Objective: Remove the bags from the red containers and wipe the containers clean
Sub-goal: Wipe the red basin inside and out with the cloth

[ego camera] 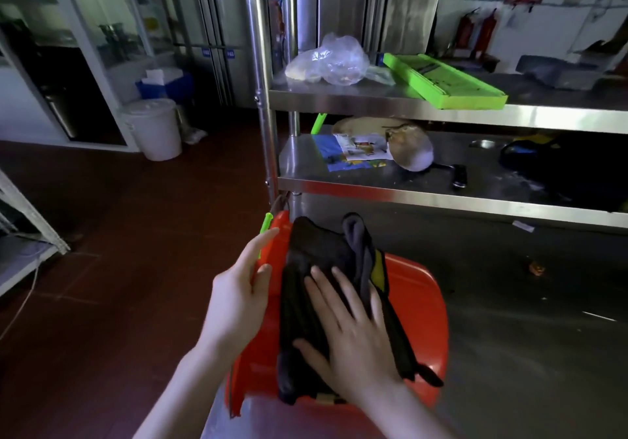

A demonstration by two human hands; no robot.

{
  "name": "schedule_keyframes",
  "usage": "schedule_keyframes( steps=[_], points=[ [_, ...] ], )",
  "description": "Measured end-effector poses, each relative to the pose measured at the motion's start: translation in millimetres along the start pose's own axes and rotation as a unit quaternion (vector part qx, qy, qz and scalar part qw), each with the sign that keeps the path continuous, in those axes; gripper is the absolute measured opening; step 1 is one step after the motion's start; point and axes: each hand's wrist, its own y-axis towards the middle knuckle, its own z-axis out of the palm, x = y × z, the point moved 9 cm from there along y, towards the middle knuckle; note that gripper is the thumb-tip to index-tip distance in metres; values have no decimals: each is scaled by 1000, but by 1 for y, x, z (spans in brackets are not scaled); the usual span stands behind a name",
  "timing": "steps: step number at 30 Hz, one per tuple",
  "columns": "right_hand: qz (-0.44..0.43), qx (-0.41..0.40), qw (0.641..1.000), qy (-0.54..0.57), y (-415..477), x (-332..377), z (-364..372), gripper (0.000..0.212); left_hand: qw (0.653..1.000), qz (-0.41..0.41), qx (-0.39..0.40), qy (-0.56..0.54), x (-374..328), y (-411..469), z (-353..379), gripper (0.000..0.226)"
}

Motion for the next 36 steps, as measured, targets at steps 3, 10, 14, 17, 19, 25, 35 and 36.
schedule_keyframes(
  steps=[3,10,14,17,19,25,35,36],
  points=[
    [23,-8,1000,-10,-12,-12,0,74,999,4,53,-6,6,0,6,54],
    [210,138,966,57,73,-121,6,69,999,-6,29,-33,18,-7,9,48],
    [179,83,980,14,44,-120,-3,70,999,30,-2,33,8,-10,10,49],
    [140,17,989,-42,-25,-94,-9,68,999,26,7,30,14,-6,12,49],
    [135,15,990,-40,-65,-86,-4,71,999,29,17,13,16,-3,11,49],
    [205,-4,978,-28,-14,-138,-13,62,999,33,12,-18,29,-15,5,50],
    [213,74,974,-6,75,-115,7,62,999,-2,14,-41,50,-35,4,42],
    [186,60,981,-3,82,-89,6,64,999,-8,14,-42,51,-35,4,43]
  ],
)
